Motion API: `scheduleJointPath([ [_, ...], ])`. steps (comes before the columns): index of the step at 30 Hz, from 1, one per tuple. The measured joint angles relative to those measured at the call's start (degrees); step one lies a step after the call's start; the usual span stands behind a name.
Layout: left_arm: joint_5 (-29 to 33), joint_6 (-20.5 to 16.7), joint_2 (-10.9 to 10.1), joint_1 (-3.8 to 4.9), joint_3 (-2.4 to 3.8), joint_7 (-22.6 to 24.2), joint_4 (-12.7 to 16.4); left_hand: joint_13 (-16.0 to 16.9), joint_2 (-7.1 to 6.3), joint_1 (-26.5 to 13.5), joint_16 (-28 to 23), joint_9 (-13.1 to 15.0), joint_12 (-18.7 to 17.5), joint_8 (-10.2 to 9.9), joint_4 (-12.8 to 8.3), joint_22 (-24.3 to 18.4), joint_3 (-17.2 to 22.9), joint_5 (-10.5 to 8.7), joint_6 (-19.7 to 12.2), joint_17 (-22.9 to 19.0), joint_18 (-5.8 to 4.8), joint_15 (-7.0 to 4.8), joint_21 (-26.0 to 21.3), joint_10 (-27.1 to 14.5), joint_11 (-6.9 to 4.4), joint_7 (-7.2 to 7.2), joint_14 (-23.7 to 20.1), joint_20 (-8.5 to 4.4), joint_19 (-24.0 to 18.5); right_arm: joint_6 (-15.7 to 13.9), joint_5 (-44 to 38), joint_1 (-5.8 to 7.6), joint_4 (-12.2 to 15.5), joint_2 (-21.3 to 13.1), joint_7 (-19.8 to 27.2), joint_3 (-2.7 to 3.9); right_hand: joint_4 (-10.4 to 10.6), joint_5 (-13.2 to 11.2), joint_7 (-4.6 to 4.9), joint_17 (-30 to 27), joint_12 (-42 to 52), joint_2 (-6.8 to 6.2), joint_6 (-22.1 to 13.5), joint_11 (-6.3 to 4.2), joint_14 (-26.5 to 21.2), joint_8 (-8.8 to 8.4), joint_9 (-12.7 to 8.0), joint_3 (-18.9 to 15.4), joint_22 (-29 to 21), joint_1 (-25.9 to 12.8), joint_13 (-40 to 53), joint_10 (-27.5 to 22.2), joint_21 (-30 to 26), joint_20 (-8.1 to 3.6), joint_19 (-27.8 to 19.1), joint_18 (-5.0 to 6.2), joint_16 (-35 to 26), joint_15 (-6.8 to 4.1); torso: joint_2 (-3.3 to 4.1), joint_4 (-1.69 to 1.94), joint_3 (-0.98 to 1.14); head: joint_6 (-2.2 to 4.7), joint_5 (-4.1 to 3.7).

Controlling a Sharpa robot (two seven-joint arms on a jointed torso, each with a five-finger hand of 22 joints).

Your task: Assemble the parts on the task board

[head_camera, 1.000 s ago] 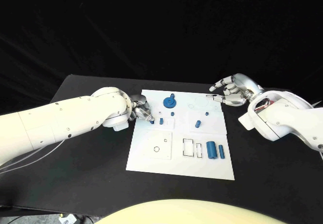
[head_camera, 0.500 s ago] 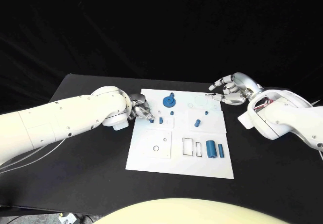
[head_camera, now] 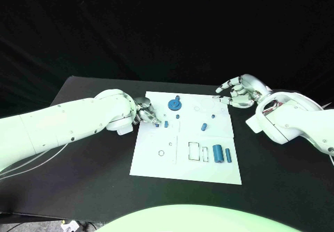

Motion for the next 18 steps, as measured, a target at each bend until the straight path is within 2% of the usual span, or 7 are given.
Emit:
scheduleJointPath([
  [8, 0.1, -0.1, 0.0, -0.01, -0.02, -0.4, -0.2, 0.2, 0.02, -0.4, 0.0, -0.1, 0.0, -0.7, 2.1, 0.0, -3.9, 0.02, 0.4, 0.0, 0.00, 0.00, 0.0, 0.0, 0.00, 0.21, 0.0, 0.00, 0.0, 0.0, 0.0, 0.00, 0.0, 0.0, 0.0, 0.00, 0.0, 0.0, 0.00, 0.0, 0.0, 0.00, 0.0, 0.00, 0.0, 0.00, 0.0, 0.0, 0.0, 0.0, 0.0, 0.0, 0.0, 0.00, 0.0, 0.00, 0.0, 0.00, -0.01, -0.01, 0.01, 0.00, -0.04],
  [18, 0.2, -0.9, -0.1, -0.03, 0.00, -1.1, -0.6, -0.3, -0.22, -0.7, 0.0, 0.4, -0.9, -1.5, 6.8, 0.0, -11.9, -0.21, 0.5, 0.0, 0.00, 0.00, -0.4, -0.2, 0.14, 0.31, 0.0, 0.00, 0.0, -0.1, 0.0, 0.00, 0.0, -0.1, 0.0, 0.00, -0.2, 0.0, -0.21, 0.0, 0.0, 0.00, -0.2, 0.00, 0.0, 0.00, 0.1, 0.2, 0.0, 0.0, 0.0, 0.0, 0.0, 0.00, 0.0, 0.00, 0.0, 0.00, -0.03, -0.01, -0.02, 0.07, -0.13],
])
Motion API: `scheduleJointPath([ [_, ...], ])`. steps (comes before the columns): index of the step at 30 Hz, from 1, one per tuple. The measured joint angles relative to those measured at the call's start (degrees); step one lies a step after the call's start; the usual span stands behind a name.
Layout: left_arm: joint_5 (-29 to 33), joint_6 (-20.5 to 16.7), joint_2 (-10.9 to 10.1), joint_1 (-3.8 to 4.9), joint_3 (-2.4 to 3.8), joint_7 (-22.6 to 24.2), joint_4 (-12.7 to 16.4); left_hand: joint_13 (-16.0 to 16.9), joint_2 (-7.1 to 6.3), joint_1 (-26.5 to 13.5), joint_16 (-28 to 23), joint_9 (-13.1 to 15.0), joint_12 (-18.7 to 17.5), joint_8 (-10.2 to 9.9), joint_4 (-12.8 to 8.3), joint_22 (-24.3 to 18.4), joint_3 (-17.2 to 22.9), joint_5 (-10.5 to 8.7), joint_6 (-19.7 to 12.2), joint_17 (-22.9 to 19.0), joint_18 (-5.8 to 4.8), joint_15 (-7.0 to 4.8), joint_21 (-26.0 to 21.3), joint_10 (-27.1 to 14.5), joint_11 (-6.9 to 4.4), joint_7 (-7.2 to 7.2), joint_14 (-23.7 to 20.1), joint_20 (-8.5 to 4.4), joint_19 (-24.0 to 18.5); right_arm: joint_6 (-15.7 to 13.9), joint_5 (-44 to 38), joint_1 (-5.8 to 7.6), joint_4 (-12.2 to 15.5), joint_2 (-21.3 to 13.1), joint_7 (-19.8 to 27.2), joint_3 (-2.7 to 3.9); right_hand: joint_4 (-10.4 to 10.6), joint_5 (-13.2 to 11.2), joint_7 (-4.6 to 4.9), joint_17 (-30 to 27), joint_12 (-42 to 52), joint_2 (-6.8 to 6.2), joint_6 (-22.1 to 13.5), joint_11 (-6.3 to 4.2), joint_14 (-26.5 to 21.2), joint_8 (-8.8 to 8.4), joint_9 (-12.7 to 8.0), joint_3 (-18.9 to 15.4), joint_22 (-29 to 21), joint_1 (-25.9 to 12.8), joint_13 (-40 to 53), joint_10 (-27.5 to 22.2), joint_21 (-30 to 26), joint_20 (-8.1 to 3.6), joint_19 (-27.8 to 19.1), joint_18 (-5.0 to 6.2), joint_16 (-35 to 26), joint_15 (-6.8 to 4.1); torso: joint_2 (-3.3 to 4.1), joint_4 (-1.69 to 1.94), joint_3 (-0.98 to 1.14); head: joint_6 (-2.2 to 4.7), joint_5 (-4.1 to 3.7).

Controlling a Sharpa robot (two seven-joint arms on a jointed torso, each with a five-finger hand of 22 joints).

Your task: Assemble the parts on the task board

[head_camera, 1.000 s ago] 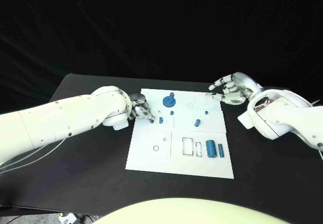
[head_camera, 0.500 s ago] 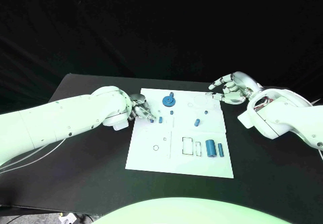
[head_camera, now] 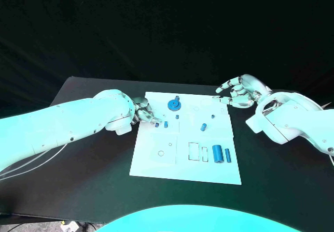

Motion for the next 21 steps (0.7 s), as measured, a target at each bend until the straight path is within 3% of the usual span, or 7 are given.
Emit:
scheduleJointPath([
  [6, 0.5, -0.7, -0.2, -0.01, 0.34, -0.1, 0.1, -0.8, 0.29, -1.7, 0.0, 0.2, -0.8, -0.3, 0.4, 0.0, -3.6, -0.01, -0.3, 0.0, 0.00, 0.00, -0.1, -0.7, 0.26, 0.34, 0.0, 0.00, 0.0, 0.0, 0.0, 0.00, 0.0, 0.0, 0.0, 0.00, 0.0, 0.0, 0.00, 0.0, 0.0, 0.00, 0.0, 0.00, 0.0, 0.00, 0.0, 0.0, 0.0, 0.0, 0.0, 0.0, 0.0, 0.00, 0.0, 0.00, 0.0, 0.00, 0.00, -0.01, -0.01, 0.03, -0.06],
  [10, 1.3, -1.2, -0.4, -0.01, 0.50, -0.1, 0.3, -1.0, 1.02, -2.7, -0.2, 0.4, -1.0, -0.6, 0.4, 0.0, -6.3, -1.26, -0.6, 0.0, 0.00, 0.00, -0.3, -0.8, 0.38, 0.55, 0.0, 0.00, 0.0, 0.0, 0.0, 0.00, 0.0, 0.0, 0.0, 0.00, 0.0, 0.0, 0.00, 0.0, 0.0, -0.23, 0.0, 0.00, 0.0, 0.00, 0.0, 0.0, 0.0, -0.2, 0.0, 0.0, 0.0, 0.00, 0.0, 0.00, 0.0, 0.00, 0.00, -0.01, -0.01, 0.08, -0.10],
  [14, 2.4, -2.0, -0.9, -0.01, 1.21, 0.0, 0.9, -2.0, 1.63, -3.2, -0.4, 0.5, -2.0, -0.8, 0.4, -0.2, -8.2, -1.33, -0.9, 0.0, -0.01, 0.03, -0.9, -1.9, 0.41, 0.91, 0.0, 0.14, -0.8, 0.0, 0.0, 0.00, 0.0, 0.0, 0.0, 0.00, 0.0, 0.0, 0.00, 0.0, 0.0, -0.23, 0.0, 0.00, 0.0, 0.00, 0.0, 0.0, 0.0, -0.2, 0.0, 0.0, 0.0, 0.00, 0.0, 0.00, 0.0, 0.00, 0.01, -0.02, 0.01, 0.18, -0.14],
  [19, 4.3, -3.8, -2.1, 0.03, 2.40, 1.6, 2.1, -7.8, 3.83, 0.0, -3.4, 0.7, -7.1, -1.8, 0.3, -4.9, -9.7, -0.72, -4.5, 0.0, 0.08, 1.30, -4.0, -7.3, 1.57, 2.25, -0.1, 0.82, -5.2, -0.1, 0.0, -0.01, -0.1, 0.0, 0.0, 0.00, 0.0, 0.0, 0.00, 0.0, 0.0, -0.23, 0.0, 0.04, 0.0, 0.00, 0.0, 0.0, 0.0, -0.2, 0.0, -0.1, 0.0, 0.00, 0.0, 0.00, 0.0, 0.00, -0.02, -0.01, 0.06, 0.38, -0.26],
  [21, 5.0, -4.8, -2.3, 0.10, 2.68, 3.2, 2.6, -13.6, 4.43, 4.4, -6.2, 0.2, -12.2, -2.7, 0.1, -9.0, -9.0, -0.29, -7.4, 0.0, 1.71, 2.44, -6.7, -13.3, 2.87, 3.64, -0.1, 1.55, -8.9, -0.1, 0.0, -0.01, -0.2, -0.1, 0.0, 0.00, 0.0, 0.0, 0.00, 0.0, 0.0, -0.23, 0.0, 0.03, 0.0, 0.00, 0.0, 0.0, 0.0, -0.2, 0.0, -0.4, 0.0, 0.00, 0.0, 0.00, 0.0, 0.00, -0.06, 0.01, 0.07, 0.51, -0.38],
])
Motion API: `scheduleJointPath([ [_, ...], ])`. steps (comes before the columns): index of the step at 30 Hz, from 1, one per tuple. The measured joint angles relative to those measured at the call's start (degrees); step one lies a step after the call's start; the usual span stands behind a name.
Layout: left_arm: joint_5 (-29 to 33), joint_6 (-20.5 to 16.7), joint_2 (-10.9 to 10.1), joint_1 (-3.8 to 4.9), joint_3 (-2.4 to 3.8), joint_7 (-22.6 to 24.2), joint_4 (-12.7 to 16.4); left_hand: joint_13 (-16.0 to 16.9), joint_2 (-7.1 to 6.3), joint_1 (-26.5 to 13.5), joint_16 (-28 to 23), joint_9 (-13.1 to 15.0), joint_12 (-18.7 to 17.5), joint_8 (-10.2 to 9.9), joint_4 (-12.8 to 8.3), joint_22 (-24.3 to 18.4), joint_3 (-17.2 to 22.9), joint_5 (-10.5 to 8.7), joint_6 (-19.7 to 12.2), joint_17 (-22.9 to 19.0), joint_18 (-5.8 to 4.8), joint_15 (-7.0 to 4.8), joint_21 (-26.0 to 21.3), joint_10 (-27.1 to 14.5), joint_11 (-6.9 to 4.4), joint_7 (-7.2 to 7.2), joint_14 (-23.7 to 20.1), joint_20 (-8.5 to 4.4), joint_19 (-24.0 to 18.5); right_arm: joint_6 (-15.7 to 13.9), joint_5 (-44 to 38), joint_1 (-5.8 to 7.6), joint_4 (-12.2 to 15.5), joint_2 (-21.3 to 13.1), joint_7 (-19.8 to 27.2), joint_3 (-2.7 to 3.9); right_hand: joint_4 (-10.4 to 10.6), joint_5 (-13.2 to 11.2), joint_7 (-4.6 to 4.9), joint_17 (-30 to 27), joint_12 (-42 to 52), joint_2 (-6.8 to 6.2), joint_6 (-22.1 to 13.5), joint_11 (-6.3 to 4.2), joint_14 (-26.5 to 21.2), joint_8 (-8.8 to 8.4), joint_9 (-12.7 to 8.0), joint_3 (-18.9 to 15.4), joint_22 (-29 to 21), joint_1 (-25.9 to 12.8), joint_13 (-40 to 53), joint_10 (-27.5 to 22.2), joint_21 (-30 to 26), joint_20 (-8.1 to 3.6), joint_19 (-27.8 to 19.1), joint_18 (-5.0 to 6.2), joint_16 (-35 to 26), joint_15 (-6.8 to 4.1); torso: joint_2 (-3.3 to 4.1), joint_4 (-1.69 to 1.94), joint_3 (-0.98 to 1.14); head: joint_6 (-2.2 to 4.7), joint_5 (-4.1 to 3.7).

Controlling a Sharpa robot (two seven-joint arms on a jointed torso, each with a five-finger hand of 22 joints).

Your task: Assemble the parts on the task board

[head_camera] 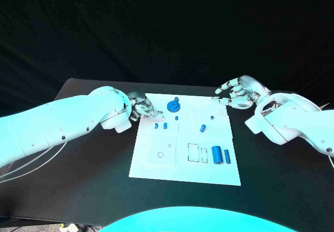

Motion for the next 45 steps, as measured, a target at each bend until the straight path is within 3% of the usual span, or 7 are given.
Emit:
scheduleJointPath([
  [2, 0.4, -0.9, 0.1, 0.02, 0.11, 1.8, 0.3, -2.1, 0.28, 4.3, -3.3, -0.7, -2.1, -0.6, -0.6, -4.7, 2.2, 0.05, -2.5, -1.5, 0.75, 1.00, -3.3, -3.7, 0.97, 1.08, -1.2, 0.71, -4.3, 0.0, 0.0, 0.00, -0.1, 0.0, 0.0, 0.00, 0.0, 0.0, 0.00, 0.0, -0.1, 0.00, 0.0, -0.03, 0.0, 0.00, 0.0, 0.0, 0.0, 0.0, 0.0, 0.0, 0.0, 0.00, 0.0, 0.00, 0.0, 0.00, -0.02, 0.03, 0.01, 0.19, -0.10],
  [7, -0.7, -3.1, 2.4, 0.04, -0.21, 7.3, 0.1, -7.5, -2.42, 11.5, -9.6, -4.0, -8.5, -3.1, -1.2, -12.6, 6.8, 0.05, -7.2, -8.7, 2.34, 3.28, -9.6, -11.1, 3.76, 3.98, -6.4, 2.78, -11.5, -0.2, 0.0, 0.00, -0.4, 0.1, 0.2, 0.00, 0.0, 0.0, 0.00, 0.0, -1.0, 0.00, 0.0, 0.02, 0.0, 0.00, 0.0, 0.0, 0.0, 0.0, 0.0, -0.5, 0.0, 0.00, 0.0, 0.00, 0.0, 0.00, 0.01, 0.04, -0.04, 0.77, -0.29],
  [10, -3.1, -3.9, 4.1, 0.00, -0.80, 10.1, -0.6, -11.2, -4.16, 13.3, -10.6, -6.0, -11.9, -3.6, -1.2, -13.6, 7.6, -0.18, -7.5, -10.4, 2.35, 3.59, -10.6, -11.8, 4.04, 4.05, -7.2, 3.35, -12.0, -0.3, 0.0, -0.01, -0.6, 0.2, 0.3, 0.00, 0.0, 0.0, 0.00, 0.0, -1.0, 0.00, 0.0, -0.05, 0.0, 0.00, 0.0, 0.0, 0.0, 0.0, 0.0, -0.6, 0.0, 0.00, 0.0, 0.00, 0.0, 0.00, 0.04, 0.05, -0.07, 0.97, -0.29],
  [14, -7.4, -4.8, 5.7, -0.03, -1.51, 13.0, -1.9, -14.7, -5.13, 14.2, -13.2, -7.9, -15.1, -4.4, -1.2, -15.3, 7.6, -0.18, -8.4, -14.3, 2.33, 3.74, -12.2, -13.0, 4.15, 3.85, -9.5, 3.52, -13.6, -0.5, 0.0, -0.09, -0.6, 0.4, 0.5, 0.00, 0.0, 0.0, 0.00, 0.0, -1.3, 0.00, 0.0, -0.05, 0.0, 0.00, 0.0, 0.0, 0.0, 0.0, 0.0, -0.7, 0.0, 0.00, 0.0, 0.00, 0.0, 0.00, 0.08, 0.04, -0.07, 1.08, -0.37],
  [16, -9.7, -5.2, 6.4, -0.04, -1.82, 14.2, -2.7, -17.0, -5.57, 14.7, -15.5, -9.1, -17.1, -4.4, -1.2, -16.8, 7.6, -0.18, -8.9, -17.6, 3.22, 3.82, -13.5, -13.9, 4.25, 3.95, -11.3, 3.71, -14.9, -0.5, 0.0, -0.13, -0.6, 0.5, 0.5, 0.00, 0.0, 0.0, 0.00, 0.0, -1.3, 0.00, 0.0, -0.05, 0.0, 0.00, 0.0, 0.0, 0.0, 0.0, 0.0, -0.7, 0.0, 0.00, 0.0, 0.00, 0.0, 0.00, 0.10, 0.03, -0.07, 1.13, -0.40],
  [29, -22.2, -7.3, 11.2, -0.14, -3.32, 18.8, -8.0, -22.3, -5.77, 17.2, -17.7, -13.1, -20.9, -5.6, -2.0, -17.5, 6.2, -0.40, -8.2, -23.3, 3.21, 4.32, -14.4, -16.5, 4.86, 3.98, -13.4, 3.97, -15.3, -0.7, 0.1, -0.30, -0.6, 0.8, 0.8, 0.00, 0.0, 0.0, 0.00, 0.0, -1.3, 0.00, 0.0, -0.05, 0.0, 0.00, 0.0, 0.0, 0.0, 0.0, 0.0, -0.6, 0.0, 0.00, 0.0, 0.00, 0.0, 0.00, 0.33, -0.19, -0.08, 1.32, -0.60],
  [45, -27.7, -5.4, 14.0, -0.18, -3.84, 19.3, -11.3, -25.4, -5.34, 19.0, -15.1, -16.4, -21.6, -7.1, -2.3, -13.0, 6.2, -0.40, -4.9, -23.0, 3.20, 3.69, -11.3, -15.1, 4.28, 3.13, -12.3, 3.68, -12.0, -0.8, 0.1, -0.33, -0.4, 0.8, 0.8, 0.00, -0.2, 0.0, 0.00, 0.0, -1.3, 0.00, 0.0, -0.05, 0.0, 0.00, 0.0, 0.2, 0.0, 0.0, 0.0, -0.6, 0.0, 0.00, 0.0, 0.00, 0.0, 0.00, 0.81, -0.49, -0.12, 1.38, -0.75],
])
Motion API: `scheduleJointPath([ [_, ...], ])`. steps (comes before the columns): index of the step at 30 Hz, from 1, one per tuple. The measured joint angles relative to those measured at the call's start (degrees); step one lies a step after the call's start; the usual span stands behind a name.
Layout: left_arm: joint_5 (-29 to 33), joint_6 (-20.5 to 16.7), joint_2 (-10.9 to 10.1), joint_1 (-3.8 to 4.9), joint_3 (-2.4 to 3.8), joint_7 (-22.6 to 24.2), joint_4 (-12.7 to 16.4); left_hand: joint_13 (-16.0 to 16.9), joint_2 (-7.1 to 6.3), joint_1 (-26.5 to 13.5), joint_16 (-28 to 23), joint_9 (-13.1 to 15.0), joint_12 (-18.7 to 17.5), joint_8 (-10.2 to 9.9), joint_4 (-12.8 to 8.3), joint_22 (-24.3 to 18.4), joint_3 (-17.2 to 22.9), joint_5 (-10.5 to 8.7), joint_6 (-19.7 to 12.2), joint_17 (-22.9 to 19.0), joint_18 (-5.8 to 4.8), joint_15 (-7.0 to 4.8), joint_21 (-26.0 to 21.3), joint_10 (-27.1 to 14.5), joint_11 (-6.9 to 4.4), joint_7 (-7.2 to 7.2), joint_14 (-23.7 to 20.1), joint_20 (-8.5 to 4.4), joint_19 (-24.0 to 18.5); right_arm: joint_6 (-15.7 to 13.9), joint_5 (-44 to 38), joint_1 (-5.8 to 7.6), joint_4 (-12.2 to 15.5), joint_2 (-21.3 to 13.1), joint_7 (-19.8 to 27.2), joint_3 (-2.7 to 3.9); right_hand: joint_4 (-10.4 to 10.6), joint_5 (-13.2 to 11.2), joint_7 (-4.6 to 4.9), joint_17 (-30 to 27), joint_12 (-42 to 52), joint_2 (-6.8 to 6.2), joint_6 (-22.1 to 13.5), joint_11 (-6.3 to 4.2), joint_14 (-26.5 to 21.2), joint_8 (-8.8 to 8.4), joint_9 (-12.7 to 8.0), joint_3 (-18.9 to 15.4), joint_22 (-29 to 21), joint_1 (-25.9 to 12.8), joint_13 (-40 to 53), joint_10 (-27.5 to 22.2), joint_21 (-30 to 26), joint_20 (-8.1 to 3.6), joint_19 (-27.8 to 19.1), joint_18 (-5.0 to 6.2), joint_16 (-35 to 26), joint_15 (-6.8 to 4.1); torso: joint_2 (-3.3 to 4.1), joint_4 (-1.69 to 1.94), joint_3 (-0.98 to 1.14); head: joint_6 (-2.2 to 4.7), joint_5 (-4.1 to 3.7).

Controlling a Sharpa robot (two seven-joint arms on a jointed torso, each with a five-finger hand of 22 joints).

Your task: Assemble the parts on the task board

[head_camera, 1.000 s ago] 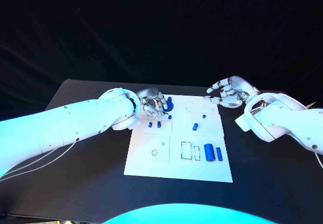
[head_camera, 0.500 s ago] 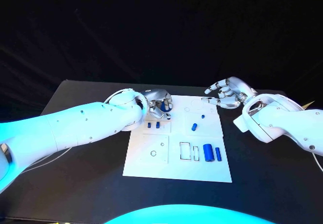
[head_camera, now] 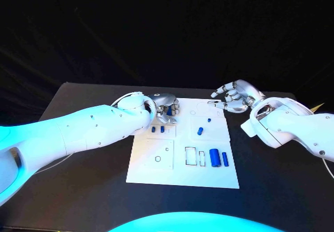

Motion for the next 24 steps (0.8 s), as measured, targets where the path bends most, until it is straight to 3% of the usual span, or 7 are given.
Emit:
scheduleJointPath([
  [10, -1.3, 2.3, 0.4, -0.21, -0.15, -0.2, -0.6, -1.2, 0.06, 0.5, 1.6, -1.2, -0.3, -0.5, -0.3, 1.4, 1.0, 0.00, 1.4, 1.0, 0.01, -0.01, 1.0, 1.3, 0.09, 0.02, 1.0, -0.02, 0.7, -0.1, 0.0, 0.00, 0.1, 0.0, 0.0, 0.00, 0.0, 0.0, 0.00, 0.0, 0.0, 0.00, 0.0, 0.00, 0.0, 0.00, 0.0, 0.0, 0.0, 0.0, 0.0, 0.0, 0.0, 0.00, 0.0, 0.00, 0.0, 0.00, -0.02, 0.05, -0.03, -0.27, -0.13],
  [24, -1.8, 3.4, 0.6, -0.37, -0.17, -0.4, -1.1, -3.4, 0.65, 1.5, 5.0, -3.0, -1.3, -1.2, -1.7, 4.7, 5.2, 0.00, 5.5, 2.9, 0.00, -0.49, 3.7, 5.7, -0.79, -0.71, 2.9, -0.51, 2.8, -0.1, 0.0, 0.00, 0.2, -0.1, 0.0, 0.01, 0.0, 0.0, 0.00, 0.0, 0.0, 0.00, 0.0, 0.00, 0.0, 0.00, 0.0, 0.0, 0.0, 0.0, 0.0, 0.0, 0.0, 0.00, 0.0, 0.00, 0.0, 0.00, -0.08, 0.05, 0.00, -0.34, -0.22],
])
